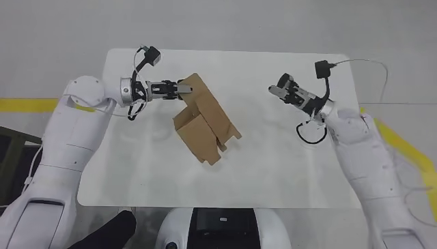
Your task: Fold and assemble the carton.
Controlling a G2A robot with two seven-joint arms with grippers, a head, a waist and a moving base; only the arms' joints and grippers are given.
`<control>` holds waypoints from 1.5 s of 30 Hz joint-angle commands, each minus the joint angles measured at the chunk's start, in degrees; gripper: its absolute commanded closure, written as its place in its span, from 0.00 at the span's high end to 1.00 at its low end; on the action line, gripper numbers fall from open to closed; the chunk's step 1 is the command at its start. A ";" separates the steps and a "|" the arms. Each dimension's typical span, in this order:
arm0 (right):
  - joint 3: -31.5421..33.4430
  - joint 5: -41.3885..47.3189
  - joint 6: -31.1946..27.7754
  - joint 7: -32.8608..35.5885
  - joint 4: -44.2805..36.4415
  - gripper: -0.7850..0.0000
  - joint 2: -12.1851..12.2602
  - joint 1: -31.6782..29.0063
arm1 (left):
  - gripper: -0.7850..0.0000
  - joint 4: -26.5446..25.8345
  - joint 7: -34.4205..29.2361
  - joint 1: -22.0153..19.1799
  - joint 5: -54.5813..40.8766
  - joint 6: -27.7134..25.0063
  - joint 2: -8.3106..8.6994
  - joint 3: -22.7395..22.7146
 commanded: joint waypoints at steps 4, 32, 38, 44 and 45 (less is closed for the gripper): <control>-3.71 17.25 2.51 14.42 1.19 1.00 -0.30 1.71 | 0.00 1.01 -3.10 -0.62 -2.99 -0.47 -0.54 1.82; -14.39 29.32 17.12 34.49 4.08 1.00 -2.03 7.54 | 0.00 -2.36 -4.20 0.48 -3.18 1.09 -0.61 3.19; -18.93 30.16 18.52 39.26 7.63 1.00 -3.50 11.52 | 0.00 -3.08 -5.50 0.66 -4.09 1.11 -0.63 3.61; -21.59 32.14 19.01 39.76 8.15 1.00 -4.40 13.04 | 0.00 -2.72 -6.26 0.18 -4.63 1.61 -0.90 4.69; -21.95 32.23 19.03 39.78 8.12 1.00 -4.47 13.14 | 0.00 -2.62 -6.35 0.07 -4.75 1.63 -0.98 4.96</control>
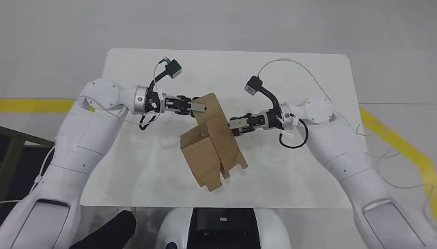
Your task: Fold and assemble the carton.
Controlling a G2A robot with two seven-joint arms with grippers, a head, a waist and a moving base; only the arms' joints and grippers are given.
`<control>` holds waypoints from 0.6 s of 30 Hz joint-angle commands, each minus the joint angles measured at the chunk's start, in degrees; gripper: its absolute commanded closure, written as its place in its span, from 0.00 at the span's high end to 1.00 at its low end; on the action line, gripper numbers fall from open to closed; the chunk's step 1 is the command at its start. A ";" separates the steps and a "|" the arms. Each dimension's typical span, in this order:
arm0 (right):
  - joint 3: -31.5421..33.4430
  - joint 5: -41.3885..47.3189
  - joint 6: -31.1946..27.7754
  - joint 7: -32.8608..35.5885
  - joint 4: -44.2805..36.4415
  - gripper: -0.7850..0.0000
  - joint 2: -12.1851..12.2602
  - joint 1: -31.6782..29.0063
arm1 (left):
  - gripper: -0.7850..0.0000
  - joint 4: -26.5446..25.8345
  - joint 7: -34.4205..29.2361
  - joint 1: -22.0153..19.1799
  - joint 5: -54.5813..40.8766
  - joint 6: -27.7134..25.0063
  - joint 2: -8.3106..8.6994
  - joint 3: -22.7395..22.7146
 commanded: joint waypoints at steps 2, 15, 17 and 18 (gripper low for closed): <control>-0.88 0.40 -0.14 -0.14 0.07 1.00 -0.19 0.24 | 0.00 0.36 -0.12 -0.37 -0.21 0.08 -0.23 0.75; -4.40 2.44 0.22 0.23 1.57 0.15 -0.97 1.99 | 0.00 3.71 -1.64 -1.61 -4.01 -0.20 -0.97 2.00; -4.67 2.59 0.18 0.18 1.83 0.00 -0.98 2.14 | 0.00 4.04 -1.80 -1.72 -4.37 -0.11 -1.07 2.17; -4.80 2.65 0.15 0.16 1.95 0.00 -0.99 2.21 | 0.00 4.16 -1.86 -1.76 -4.52 -0.12 -1.11 2.24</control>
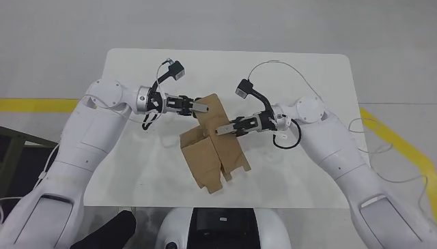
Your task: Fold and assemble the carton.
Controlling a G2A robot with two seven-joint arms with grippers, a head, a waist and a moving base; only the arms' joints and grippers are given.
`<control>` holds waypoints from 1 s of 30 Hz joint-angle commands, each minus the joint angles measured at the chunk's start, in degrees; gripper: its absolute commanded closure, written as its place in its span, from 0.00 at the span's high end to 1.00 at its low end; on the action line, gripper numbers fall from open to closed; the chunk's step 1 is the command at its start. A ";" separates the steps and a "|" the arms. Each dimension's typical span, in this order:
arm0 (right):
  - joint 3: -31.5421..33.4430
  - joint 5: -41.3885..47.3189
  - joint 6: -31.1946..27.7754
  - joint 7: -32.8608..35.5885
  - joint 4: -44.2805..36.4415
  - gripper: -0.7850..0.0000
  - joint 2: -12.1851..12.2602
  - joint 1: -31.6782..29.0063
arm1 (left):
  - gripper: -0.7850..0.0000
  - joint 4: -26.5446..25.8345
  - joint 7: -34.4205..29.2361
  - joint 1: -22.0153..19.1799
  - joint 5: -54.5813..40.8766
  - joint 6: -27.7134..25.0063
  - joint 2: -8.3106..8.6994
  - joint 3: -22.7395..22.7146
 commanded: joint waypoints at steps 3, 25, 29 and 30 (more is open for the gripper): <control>-0.46 0.38 -0.04 -0.04 0.46 0.00 -0.04 0.23 | 0.00 0.30 -0.14 -0.07 -0.48 -0.04 -0.13 0.20; 8.50 2.92 -10.78 -17.90 1.05 0.00 1.69 -5.29 | 1.00 0.42 7.17 5.24 -9.10 2.61 1.46 -8.36; 11.05 -1.69 -10.10 -24.60 -0.07 0.00 2.50 -7.42 | 1.00 -0.52 8.88 5.92 -8.65 2.05 1.32 -8.20; 11.65 -2.60 -9.94 -26.38 -0.53 0.00 2.66 -8.01 | 1.00 -0.89 9.32 6.14 -8.51 1.92 1.27 -8.09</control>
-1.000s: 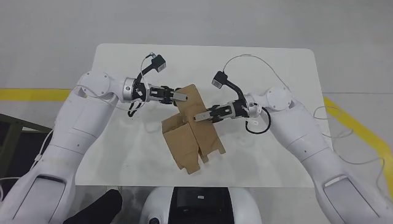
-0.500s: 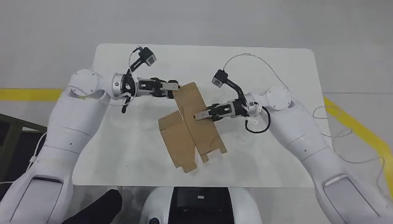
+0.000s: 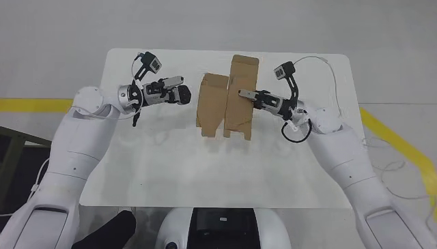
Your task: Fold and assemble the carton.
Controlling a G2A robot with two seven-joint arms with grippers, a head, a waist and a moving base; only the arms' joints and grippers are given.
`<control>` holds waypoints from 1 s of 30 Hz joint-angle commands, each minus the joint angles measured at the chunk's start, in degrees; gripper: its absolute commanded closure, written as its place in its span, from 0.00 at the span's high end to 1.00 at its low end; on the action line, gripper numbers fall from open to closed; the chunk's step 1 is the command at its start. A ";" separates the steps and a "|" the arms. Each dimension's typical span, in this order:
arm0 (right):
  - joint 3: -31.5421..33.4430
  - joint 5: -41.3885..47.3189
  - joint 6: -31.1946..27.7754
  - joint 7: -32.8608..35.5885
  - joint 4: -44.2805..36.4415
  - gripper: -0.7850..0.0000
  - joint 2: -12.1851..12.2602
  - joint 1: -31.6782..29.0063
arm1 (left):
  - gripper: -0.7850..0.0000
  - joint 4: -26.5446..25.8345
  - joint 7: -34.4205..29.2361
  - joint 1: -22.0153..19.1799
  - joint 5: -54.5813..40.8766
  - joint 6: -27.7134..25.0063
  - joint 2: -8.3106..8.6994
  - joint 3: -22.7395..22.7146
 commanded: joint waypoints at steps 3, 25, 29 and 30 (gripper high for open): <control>1.11 -2.88 0.37 -3.61 -0.79 0.00 0.34 -0.90 | 1.00 -0.77 0.95 0.44 0.52 -0.02 -0.11 0.33; 1.06 -8.57 4.56 -14.69 -6.40 0.00 0.01 -2.86 | 1.00 -3.00 4.75 2.22 1.24 1.35 -0.06 -0.04; 0.81 -13.73 8.66 -23.46 -11.70 0.00 -0.29 -4.86 | 1.00 -3.96 6.15 3.19 1.19 2.31 -0.04 -0.37; 0.96 -15.67 10.02 -26.11 -13.12 0.00 -0.30 -5.30 | 1.00 -4.04 6.63 3.41 1.07 2.51 -0.09 -0.36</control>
